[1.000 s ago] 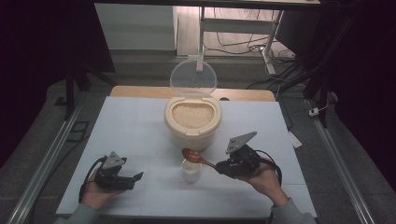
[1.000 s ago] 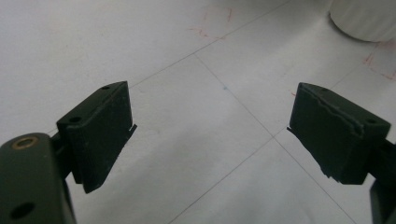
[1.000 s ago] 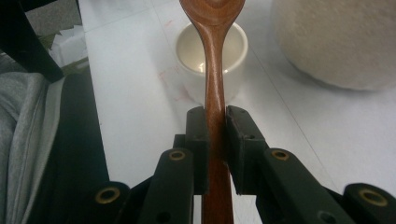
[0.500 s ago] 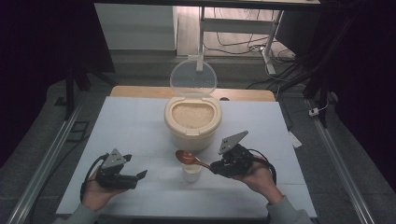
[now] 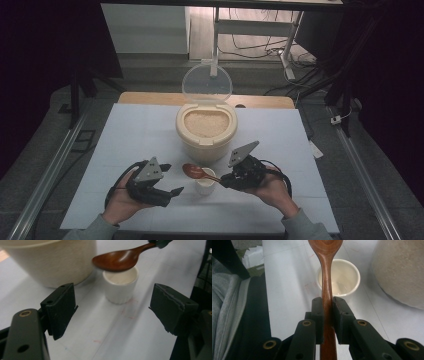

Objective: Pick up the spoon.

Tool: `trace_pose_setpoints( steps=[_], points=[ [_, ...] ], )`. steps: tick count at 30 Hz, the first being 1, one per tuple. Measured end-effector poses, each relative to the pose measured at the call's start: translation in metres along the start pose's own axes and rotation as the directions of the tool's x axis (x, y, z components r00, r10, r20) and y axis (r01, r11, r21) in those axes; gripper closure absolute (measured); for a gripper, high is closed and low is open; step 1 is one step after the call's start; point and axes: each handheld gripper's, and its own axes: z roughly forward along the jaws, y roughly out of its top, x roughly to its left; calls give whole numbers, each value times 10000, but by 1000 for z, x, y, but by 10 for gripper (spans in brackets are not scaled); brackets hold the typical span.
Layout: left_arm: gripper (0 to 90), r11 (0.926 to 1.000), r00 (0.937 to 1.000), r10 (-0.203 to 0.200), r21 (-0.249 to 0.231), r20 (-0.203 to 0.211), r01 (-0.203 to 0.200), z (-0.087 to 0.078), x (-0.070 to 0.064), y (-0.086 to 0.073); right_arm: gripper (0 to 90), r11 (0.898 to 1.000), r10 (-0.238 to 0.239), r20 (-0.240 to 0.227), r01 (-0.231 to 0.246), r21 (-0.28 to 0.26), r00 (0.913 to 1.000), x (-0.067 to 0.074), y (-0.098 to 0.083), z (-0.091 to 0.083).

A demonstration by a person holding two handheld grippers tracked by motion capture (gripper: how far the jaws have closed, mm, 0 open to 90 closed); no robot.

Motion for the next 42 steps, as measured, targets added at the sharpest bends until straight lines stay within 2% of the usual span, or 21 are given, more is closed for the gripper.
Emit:
trace_pose_setpoints(
  steps=[9, 15, 19, 23, 27, 32, 36, 38, 42],
  points=[
    [210, 9983, 9984, 523, 233, 210, -527, 8, -3, 22, 796, 9997, -253, -149, 254, 54, 9996, 2, 5, 7],
    [232, 9935, 9942, 1034, 446, 299, -1047, 11, -8, 35, 796, 9987, -486, -240, 489, 135, 9985, 6, 10, 12],
    [256, 9845, 9876, 1492, 858, 486, -1530, 17, -11, 42, 796, 9978, -649, -282, 653, 138, 9975, 8, 13, 15],
    [306, 9758, 9827, 1688, 1275, 764, -1775, 23, -13, 46, 796, 9959, -834, -315, 844, 321, 9960, 10, 17, 18],
    [339, 9674, 9794, 1691, 1714, 1100, -1863, 26, -12, 49, 796, 9929, -1075, -399, 1094, 476, 9934, 13, 20, 22],
    [380, 9514, 9726, 1759, 2274, 1518, -2075, 34, -13, 49, 796, 9903, -1256, -434, 1279, 539, 9911, 15, 22, 24],
    [418, 9424, 9695, 1832, 2517, 1630, -2204, 39, -13, 50, 796, 9882, -1417, -524, 1443, 509, 9885, 17, 24, 26],
    [438, 9417, 9692, 1795, 2555, 1686, -2188, 41, -14, 50, 796, 9862, -1528, -504, 1555, 566, 9870, 19, 25, 26],
    [478, 9352, 9648, 1848, 2683, 1873, -2312, 42, -14, 50, 796, 9803, -1831, -493, 1861, 657, 9819, 22, 28, 27]
  ],
)
